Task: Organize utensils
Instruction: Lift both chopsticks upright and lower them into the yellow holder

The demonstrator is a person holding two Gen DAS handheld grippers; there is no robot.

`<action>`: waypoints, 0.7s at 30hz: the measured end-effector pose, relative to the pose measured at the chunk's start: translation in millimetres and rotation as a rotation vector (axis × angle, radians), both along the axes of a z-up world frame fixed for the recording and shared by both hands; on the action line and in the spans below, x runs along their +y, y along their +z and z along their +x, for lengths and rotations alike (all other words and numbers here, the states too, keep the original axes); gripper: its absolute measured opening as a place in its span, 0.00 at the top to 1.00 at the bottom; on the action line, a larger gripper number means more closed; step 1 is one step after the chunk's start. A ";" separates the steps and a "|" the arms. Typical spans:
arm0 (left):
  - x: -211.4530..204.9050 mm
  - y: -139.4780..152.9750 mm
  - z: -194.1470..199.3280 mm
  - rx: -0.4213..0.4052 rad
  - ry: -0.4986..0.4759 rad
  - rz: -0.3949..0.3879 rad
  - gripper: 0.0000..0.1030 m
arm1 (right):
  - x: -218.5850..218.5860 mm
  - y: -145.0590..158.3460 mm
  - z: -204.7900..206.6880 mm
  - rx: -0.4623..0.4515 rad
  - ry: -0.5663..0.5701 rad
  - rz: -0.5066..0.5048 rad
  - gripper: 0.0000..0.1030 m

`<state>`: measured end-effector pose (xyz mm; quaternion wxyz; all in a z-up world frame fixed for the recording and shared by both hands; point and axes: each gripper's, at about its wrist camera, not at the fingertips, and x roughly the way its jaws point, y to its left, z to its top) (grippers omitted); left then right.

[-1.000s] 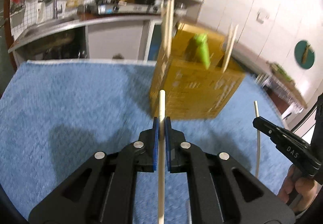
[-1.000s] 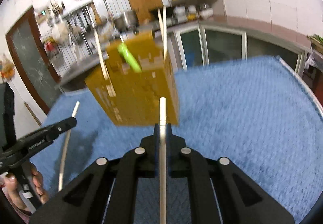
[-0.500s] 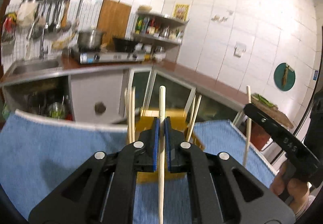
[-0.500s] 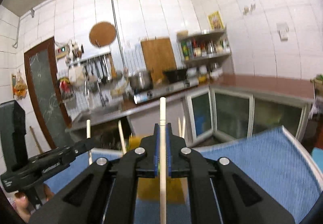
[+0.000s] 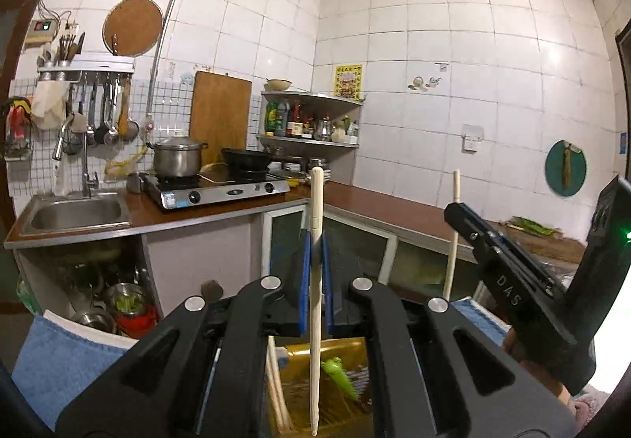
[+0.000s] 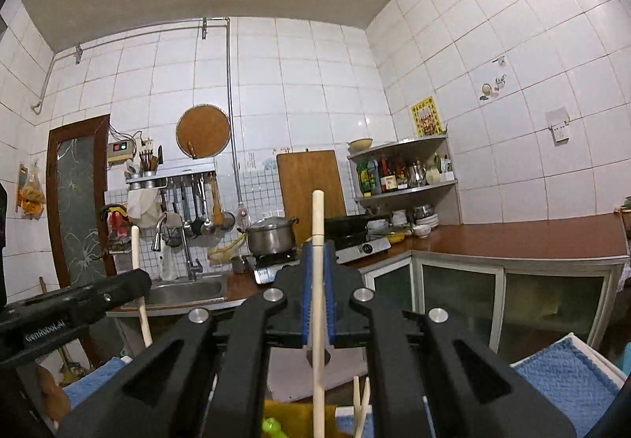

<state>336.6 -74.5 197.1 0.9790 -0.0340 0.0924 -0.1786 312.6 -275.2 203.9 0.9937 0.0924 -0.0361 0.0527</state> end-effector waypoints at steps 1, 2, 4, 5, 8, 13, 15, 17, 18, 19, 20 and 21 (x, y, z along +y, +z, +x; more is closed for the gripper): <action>-0.3 -4.4 4.2 0.000 0.003 0.002 0.96 | 1.7 -5.1 4.3 -0.001 0.000 -0.003 0.94; -0.7 -8.6 8.0 0.000 0.008 0.002 0.96 | 3.2 -9.2 7.4 0.001 -0.003 -0.010 0.94; -1.4 -20.1 18.1 0.005 0.014 0.002 0.96 | 7.9 -19.1 14.3 0.009 -0.015 -0.039 0.94; -1.7 -25.1 22.2 0.007 0.018 0.000 0.96 | 8.8 -24.1 15.8 0.013 -0.016 -0.050 0.94; -6.6 -40.9 33.2 0.041 0.006 0.001 0.96 | 9.6 -36.8 19.6 0.030 -0.008 -0.063 0.94; -8.4 -67.3 35.0 0.080 0.006 0.028 0.96 | 8.4 -58.5 21.5 0.054 0.007 -0.065 0.94; -7.7 -77.8 33.2 0.099 0.005 0.040 0.96 | 8.2 -69.8 19.9 0.060 0.013 -0.063 0.94; -6.6 -86.8 31.1 0.112 0.005 0.051 0.95 | 7.6 -83.4 18.2 0.073 0.020 -0.061 0.94; -6.2 -92.5 30.0 0.119 0.008 0.058 0.95 | 7.2 -91.7 17.4 0.087 0.021 -0.060 0.94; -6.0 -96.6 29.3 0.128 0.011 0.062 0.95 | 6.9 -98.2 16.7 0.096 0.023 -0.056 0.94; -5.0 -101.1 29.1 0.141 0.012 0.066 0.95 | 6.0 -104.0 16.3 0.107 0.024 -0.054 0.94; -4.1 -103.5 28.4 0.148 0.015 0.067 0.95 | 5.3 -111.2 15.8 0.124 0.023 -0.052 0.94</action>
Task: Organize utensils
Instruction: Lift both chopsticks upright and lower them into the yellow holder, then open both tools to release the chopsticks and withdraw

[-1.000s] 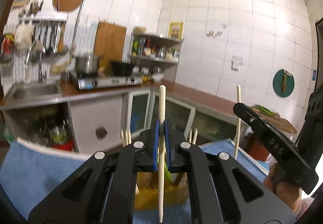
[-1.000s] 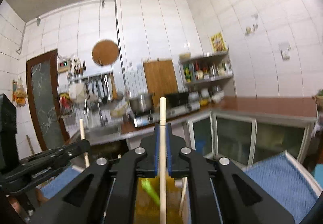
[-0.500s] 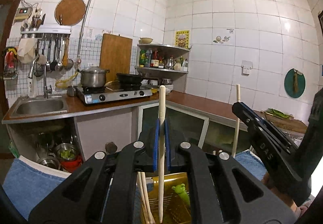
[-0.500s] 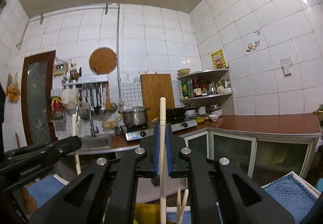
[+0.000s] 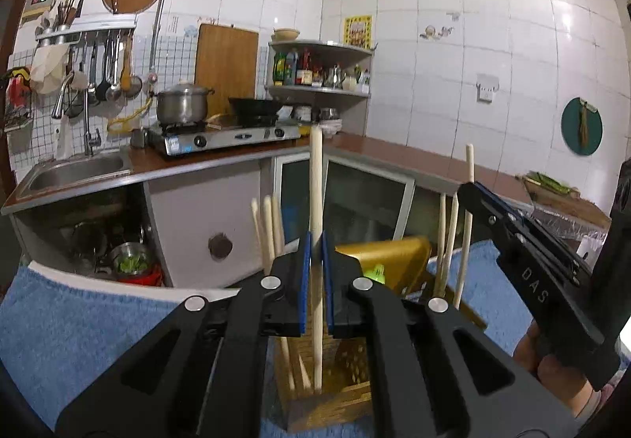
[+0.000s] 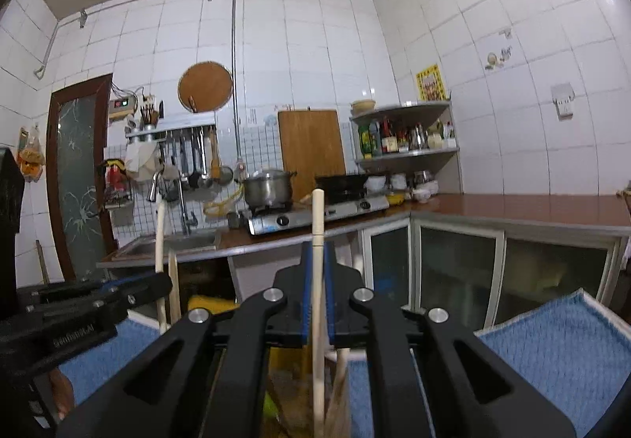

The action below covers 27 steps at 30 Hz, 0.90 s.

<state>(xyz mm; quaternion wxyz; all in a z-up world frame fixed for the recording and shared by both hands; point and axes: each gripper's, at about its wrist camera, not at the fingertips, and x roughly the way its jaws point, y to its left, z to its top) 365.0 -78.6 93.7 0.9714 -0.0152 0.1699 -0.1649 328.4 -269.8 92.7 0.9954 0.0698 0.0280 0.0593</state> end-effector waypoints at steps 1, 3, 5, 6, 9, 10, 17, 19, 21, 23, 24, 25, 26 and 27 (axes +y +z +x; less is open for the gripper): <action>1.2 -1.8 -0.5 0.007 0.003 -0.001 0.95 | -0.6 -5.3 0.5 0.012 -0.002 -0.001 0.94; 3.1 -5.4 -0.3 0.027 0.004 -0.002 0.95 | -1.4 -15.2 -0.5 0.042 -0.002 -0.004 0.94; 4.9 -8.6 0.9 0.054 0.003 0.000 0.94 | -1.1 -21.9 -2.0 0.066 -0.002 -0.014 0.94; 7.0 -10.0 1.8 0.080 0.003 0.000 0.93 | -1.3 -24.1 -3.1 0.083 0.002 -0.018 0.93; 14.4 -7.8 -1.9 0.121 0.016 -0.020 0.64 | -6.2 -26.1 -7.7 0.143 0.006 -0.001 0.93; 16.5 -5.6 -5.6 0.123 0.026 -0.024 0.50 | -8.0 -25.2 -9.7 0.154 0.009 0.004 0.93; 35.4 4.3 -45.5 0.186 0.068 0.039 0.17 | -17.8 -20.6 -48.4 0.297 0.008 -0.020 0.81; 42.0 -0.2 -59.6 0.218 0.082 0.061 0.13 | -17.1 -24.0 -64.9 0.349 0.004 -0.037 0.51; 48.9 -7.9 -75.2 0.245 0.091 0.082 0.11 | -13.9 -28.8 -83.3 0.385 0.009 -0.066 0.51; 55.4 -17.2 -89.7 0.269 0.101 0.097 0.09 | -11.2 -35.7 -98.2 0.423 0.007 -0.080 0.51; 60.1 -24.3 -98.9 0.290 0.105 0.094 0.09 | -9.5 -42.0 -107.4 0.458 0.012 -0.078 0.51; 63.9 -29.9 -105.7 0.305 0.105 0.088 0.09 | -8.2 -45.7 -113.2 0.477 0.016 -0.076 0.51; 68.7 -36.5 -112.2 0.324 0.106 0.081 0.08 | -7.2 -51.2 -121.0 0.498 0.019 -0.073 0.51; 74.0 -44.7 -120.5 0.345 0.113 0.073 0.08 | -4.8 -58.4 -130.5 0.524 0.022 -0.072 0.51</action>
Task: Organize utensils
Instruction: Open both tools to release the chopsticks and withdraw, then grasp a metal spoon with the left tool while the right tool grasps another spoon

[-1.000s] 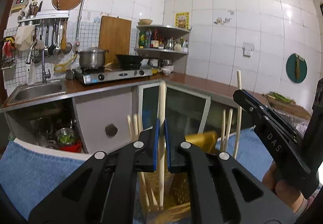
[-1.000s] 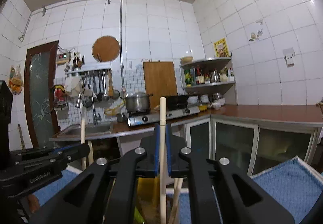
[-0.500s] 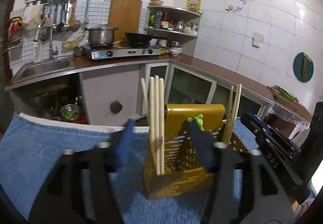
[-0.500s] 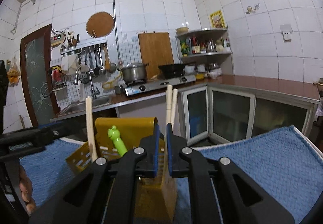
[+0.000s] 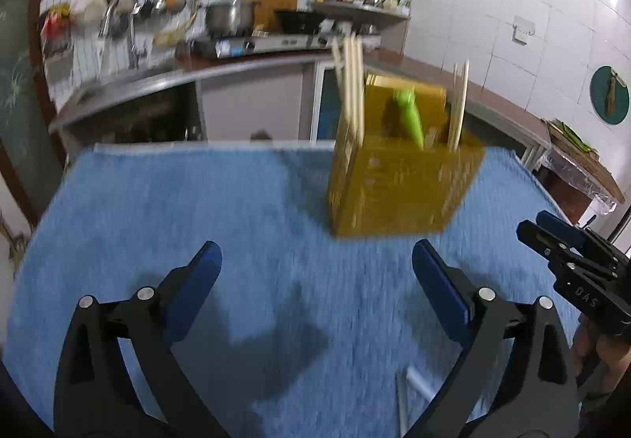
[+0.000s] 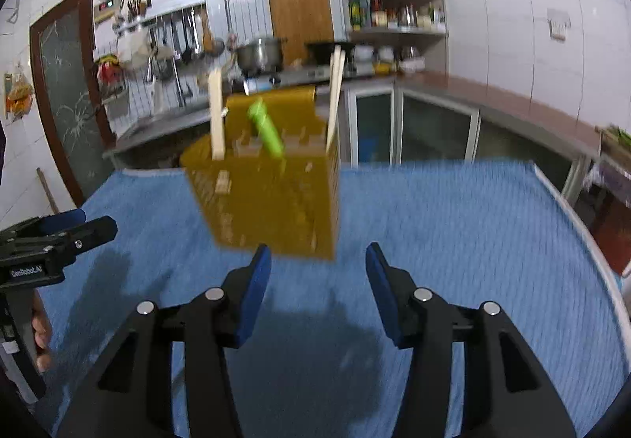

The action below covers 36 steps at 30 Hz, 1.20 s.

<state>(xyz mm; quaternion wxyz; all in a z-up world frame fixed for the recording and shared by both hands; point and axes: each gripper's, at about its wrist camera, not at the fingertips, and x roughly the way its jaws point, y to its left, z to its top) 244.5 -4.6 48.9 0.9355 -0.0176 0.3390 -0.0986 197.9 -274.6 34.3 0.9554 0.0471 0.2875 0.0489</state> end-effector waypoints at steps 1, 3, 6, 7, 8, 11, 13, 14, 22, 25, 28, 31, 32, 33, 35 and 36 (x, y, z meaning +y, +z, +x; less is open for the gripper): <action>3.4 -6.4 -6.0 0.015 0.002 -0.007 0.08 | 2.3 -5.7 -7.3 0.019 0.003 -0.002 0.51; 8.4 -20.5 -17.9 0.047 0.006 -0.002 0.08 | 8.3 -16.0 -20.2 0.051 0.016 -0.008 0.51; 7.1 -37.5 -34.7 0.062 0.018 0.054 0.08 | 21.7 -28.9 -37.1 0.093 0.045 -0.024 0.51; 6.2 -41.7 -38.3 0.068 0.016 0.072 0.08 | 24.9 -31.8 -41.4 0.103 0.055 -0.024 0.52; 6.3 -47.4 -43.2 0.079 0.013 0.084 0.08 | 30.1 -35.9 -46.4 0.114 0.069 -0.025 0.53; 8.0 -57.4 -49.9 0.099 0.016 0.091 0.08 | 45.5 -48.6 -56.8 0.150 0.110 -0.036 0.54; 11.0 -63.8 -53.2 0.116 0.022 0.087 0.08 | 57.2 -57.6 -61.4 0.181 0.139 -0.045 0.59; 12.6 -66.3 -54.0 0.124 0.030 0.090 0.08 | 62.0 -58.5 -60.3 0.194 0.152 -0.049 0.60; 20.0 -80.1 -54.7 0.182 0.042 0.088 0.08 | 88.0 -73.8 -50.6 0.281 0.203 -0.072 0.79; 18.1 -80.9 -56.6 0.183 0.037 0.095 0.08 | 94.6 -76.4 -45.3 0.292 0.208 -0.093 0.83; 15.4 -80.8 -57.3 0.188 0.028 0.099 0.08 | 95.0 -75.1 -40.5 0.301 0.206 -0.096 0.89; 10.8 -81.2 -57.6 0.204 0.016 0.078 0.10 | 89.9 -73.7 -37.5 0.299 0.198 -0.099 0.94; 7.4 -81.1 -58.0 0.212 0.004 0.070 0.11 | 84.7 -71.9 -37.7 0.298 0.189 -0.089 0.94; 4.1 -80.9 -58.4 0.218 -0.005 0.067 0.12 | 79.1 -70.3 -38.3 0.295 0.179 -0.078 0.94; -6.2 -79.6 -59.7 0.229 -0.033 0.060 0.18 | 62.9 -67.1 -38.4 0.295 0.147 -0.055 0.94; -11.8 -78.8 -60.4 0.232 -0.045 0.059 0.20 | 52.3 -65.6 -38.8 0.296 0.124 -0.050 0.94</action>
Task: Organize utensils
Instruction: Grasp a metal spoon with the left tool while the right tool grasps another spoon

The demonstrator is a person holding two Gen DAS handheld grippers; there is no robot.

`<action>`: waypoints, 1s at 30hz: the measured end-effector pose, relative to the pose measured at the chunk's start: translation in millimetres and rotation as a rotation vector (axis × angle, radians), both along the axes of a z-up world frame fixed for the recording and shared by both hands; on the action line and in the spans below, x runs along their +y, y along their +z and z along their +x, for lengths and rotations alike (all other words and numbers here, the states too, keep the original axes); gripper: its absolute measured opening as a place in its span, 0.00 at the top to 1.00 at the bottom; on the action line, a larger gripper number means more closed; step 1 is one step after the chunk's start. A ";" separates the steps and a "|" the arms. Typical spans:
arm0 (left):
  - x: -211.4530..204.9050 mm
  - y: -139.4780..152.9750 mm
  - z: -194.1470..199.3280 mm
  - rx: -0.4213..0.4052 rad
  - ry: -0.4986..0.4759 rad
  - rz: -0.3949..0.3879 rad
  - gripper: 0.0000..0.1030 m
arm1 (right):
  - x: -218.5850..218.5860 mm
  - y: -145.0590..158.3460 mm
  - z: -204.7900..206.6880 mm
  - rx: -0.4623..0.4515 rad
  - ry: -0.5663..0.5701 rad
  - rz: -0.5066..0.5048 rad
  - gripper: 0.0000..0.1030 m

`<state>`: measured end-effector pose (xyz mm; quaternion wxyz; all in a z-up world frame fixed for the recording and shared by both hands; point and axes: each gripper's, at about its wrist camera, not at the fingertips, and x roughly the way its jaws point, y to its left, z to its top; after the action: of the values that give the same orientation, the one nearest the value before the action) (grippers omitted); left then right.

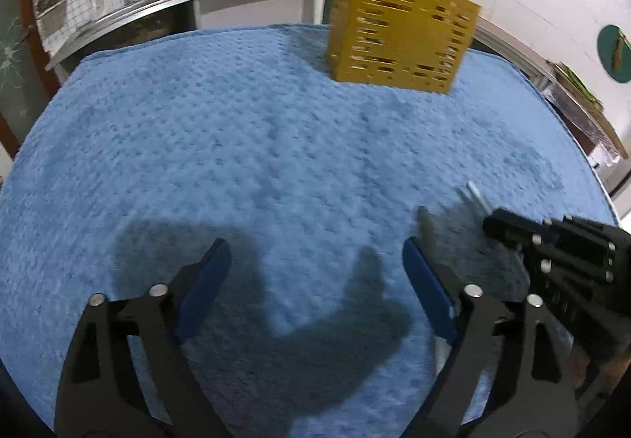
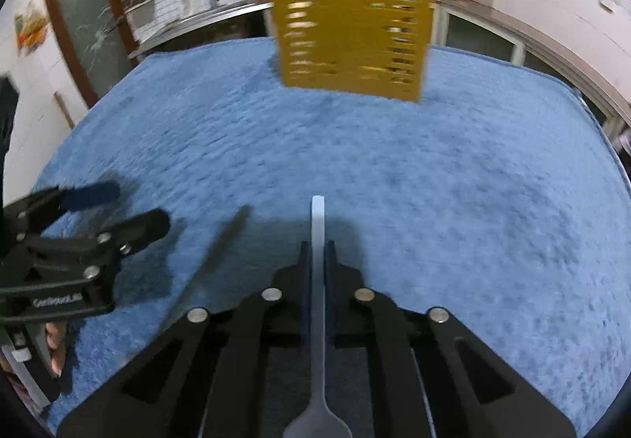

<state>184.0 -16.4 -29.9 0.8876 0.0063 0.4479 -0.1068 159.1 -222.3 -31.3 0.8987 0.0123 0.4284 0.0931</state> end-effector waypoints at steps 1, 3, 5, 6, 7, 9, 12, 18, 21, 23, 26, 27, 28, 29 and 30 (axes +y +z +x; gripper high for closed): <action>-4.1 0.1 -0.8 0.003 -0.009 -0.003 0.21 | -6.6 0.5 0.8 0.002 -0.015 0.001 0.94; -14.9 0.3 -0.8 0.017 -0.035 -0.016 0.28 | -24.8 1.0 0.9 0.012 -0.056 -0.001 0.94; -25.0 -0.7 -0.4 0.036 -0.053 -0.021 0.39 | -35.7 0.6 0.3 0.015 -0.080 -0.008 0.93; -32.6 -1.9 0.2 0.049 -0.066 -0.019 0.40 | -42.0 0.9 -0.7 0.015 -0.096 -0.016 0.93; -36.4 -2.9 0.5 0.055 -0.072 -0.017 0.45 | -46.6 0.5 -1.0 0.016 -0.105 -0.017 0.93; -47.2 -5.8 0.8 0.074 -0.086 -0.008 0.52 | -53.2 -1.4 -1.5 0.019 -0.117 -0.010 0.93; -61.0 -10.0 0.6 0.092 -0.084 0.031 0.57 | -58.4 -6.7 -2.2 0.025 -0.131 -0.011 0.93; -72.7 -10.4 4.4 0.094 -0.069 0.085 0.66 | -63.0 -12.9 -0.1 0.036 -0.143 0.006 0.93; -73.7 -10.7 10.5 0.101 -0.056 0.097 0.75 | -63.3 -12.7 3.1 0.056 -0.142 0.008 0.93; -72.0 -10.6 15.1 0.113 -0.040 0.092 0.81 | -64.1 -12.4 5.7 0.076 -0.143 0.013 0.93; -69.8 -10.3 19.7 0.114 -0.035 0.105 0.91 | -63.3 -12.0 8.9 0.102 -0.146 0.010 0.93; -68.5 -10.3 21.4 0.118 -0.037 0.095 0.91 | -62.6 -11.5 10.6 0.111 -0.149 0.007 0.93; -66.7 -10.4 22.9 0.122 -0.038 0.085 0.91 | -62.6 -11.5 10.8 0.116 -0.151 0.008 0.93; -65.5 -10.5 23.8 0.125 -0.039 0.076 0.92 | -62.5 -11.4 10.6 0.118 -0.153 0.008 0.93; -63.5 -10.3 24.6 0.130 -0.041 0.064 0.92 | -62.4 -11.2 10.1 0.119 -0.154 0.006 0.93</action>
<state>208.7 -79.9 -40.2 0.8537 0.0368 0.5075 -0.1109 169.2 -284.8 -42.5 0.8762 0.0535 0.4784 0.0244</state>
